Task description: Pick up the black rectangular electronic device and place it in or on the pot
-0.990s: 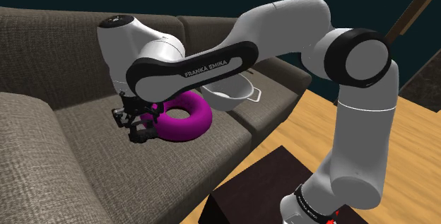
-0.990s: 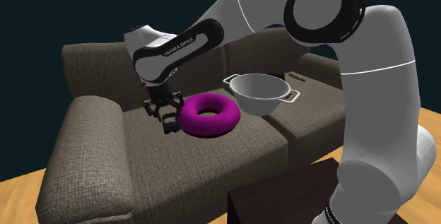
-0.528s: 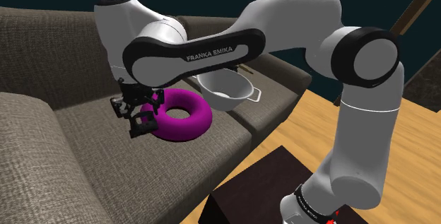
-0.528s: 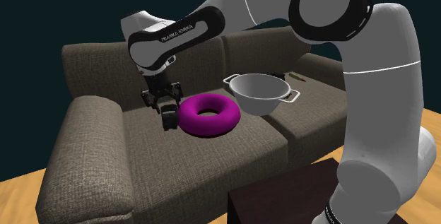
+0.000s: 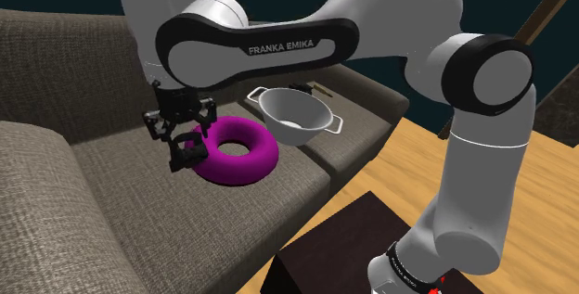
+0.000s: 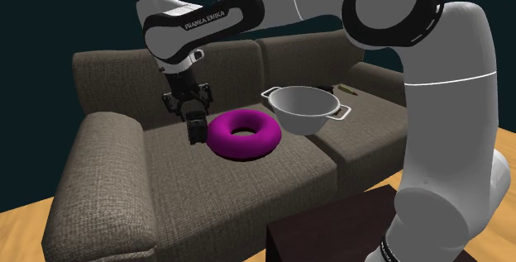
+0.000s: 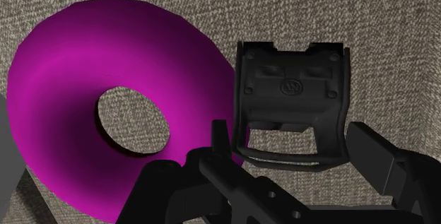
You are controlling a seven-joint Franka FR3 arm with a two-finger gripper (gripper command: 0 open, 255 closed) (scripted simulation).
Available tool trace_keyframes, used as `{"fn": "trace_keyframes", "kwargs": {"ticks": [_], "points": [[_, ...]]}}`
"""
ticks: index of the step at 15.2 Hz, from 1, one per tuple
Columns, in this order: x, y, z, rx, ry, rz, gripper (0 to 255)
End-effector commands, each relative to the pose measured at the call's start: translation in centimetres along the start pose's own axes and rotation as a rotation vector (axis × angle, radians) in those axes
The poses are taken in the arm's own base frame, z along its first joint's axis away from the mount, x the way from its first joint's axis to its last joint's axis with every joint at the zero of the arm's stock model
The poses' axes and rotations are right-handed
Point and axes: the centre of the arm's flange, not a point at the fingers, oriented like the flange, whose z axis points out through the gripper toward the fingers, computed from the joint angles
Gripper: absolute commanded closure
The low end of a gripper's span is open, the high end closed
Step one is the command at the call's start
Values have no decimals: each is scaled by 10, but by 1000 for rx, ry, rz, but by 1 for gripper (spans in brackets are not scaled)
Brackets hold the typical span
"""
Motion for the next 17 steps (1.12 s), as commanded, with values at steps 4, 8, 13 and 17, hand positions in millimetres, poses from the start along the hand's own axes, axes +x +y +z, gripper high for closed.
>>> {"fn": "trace_keyframes", "kwargs": {"ticks": [4, 8, 13, 17], "points": [[1, 5, -26, 0, 0, 0, 255], [2, 8, -47, 0, 0, 0, 255], [3, 12, -73, 0, 0, 0, 255], [11, 51, -70, 0, 0, 0, 255]]}}
